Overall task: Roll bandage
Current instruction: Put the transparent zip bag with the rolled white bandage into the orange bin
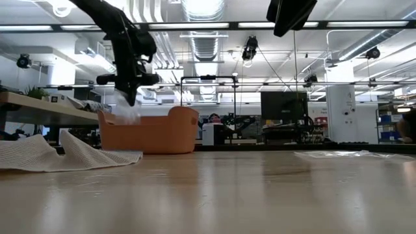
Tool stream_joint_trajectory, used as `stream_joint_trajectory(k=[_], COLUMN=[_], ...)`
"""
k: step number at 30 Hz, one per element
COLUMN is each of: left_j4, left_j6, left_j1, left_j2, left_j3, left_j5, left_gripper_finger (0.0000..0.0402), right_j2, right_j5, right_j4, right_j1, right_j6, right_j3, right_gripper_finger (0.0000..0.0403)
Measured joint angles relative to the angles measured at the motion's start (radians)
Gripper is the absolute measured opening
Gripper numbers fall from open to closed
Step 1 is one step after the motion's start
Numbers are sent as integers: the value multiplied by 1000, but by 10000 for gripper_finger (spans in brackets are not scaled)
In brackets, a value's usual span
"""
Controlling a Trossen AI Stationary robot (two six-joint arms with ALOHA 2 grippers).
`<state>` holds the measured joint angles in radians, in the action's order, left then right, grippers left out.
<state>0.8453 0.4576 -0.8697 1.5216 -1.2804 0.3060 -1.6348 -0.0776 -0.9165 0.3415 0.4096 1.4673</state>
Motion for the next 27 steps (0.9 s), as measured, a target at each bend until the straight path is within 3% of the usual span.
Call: stream_joint_trajectory(k=[3, 9, 18, 27], left_j4=[7, 68, 107, 161], left_j6=[-1, -50, -78, -80], left_j1=[-6, -15, -36, -39], left_j2=[34, 51, 51, 51], left_j3=[0, 0, 0, 0], left_j5=[13, 145, 159, 133], left_gripper_finger=[0, 0, 4, 67], right_j2=[0, 0, -2, -3], right_j5=[0, 0, -1, -1], right_j4=[0, 1, 10, 10], right_j1=[6, 16, 16, 16], right_j6=[1, 1, -1, 37], right_j3=[0, 0, 0, -1], right_gripper_finger=[57, 48, 63, 74])
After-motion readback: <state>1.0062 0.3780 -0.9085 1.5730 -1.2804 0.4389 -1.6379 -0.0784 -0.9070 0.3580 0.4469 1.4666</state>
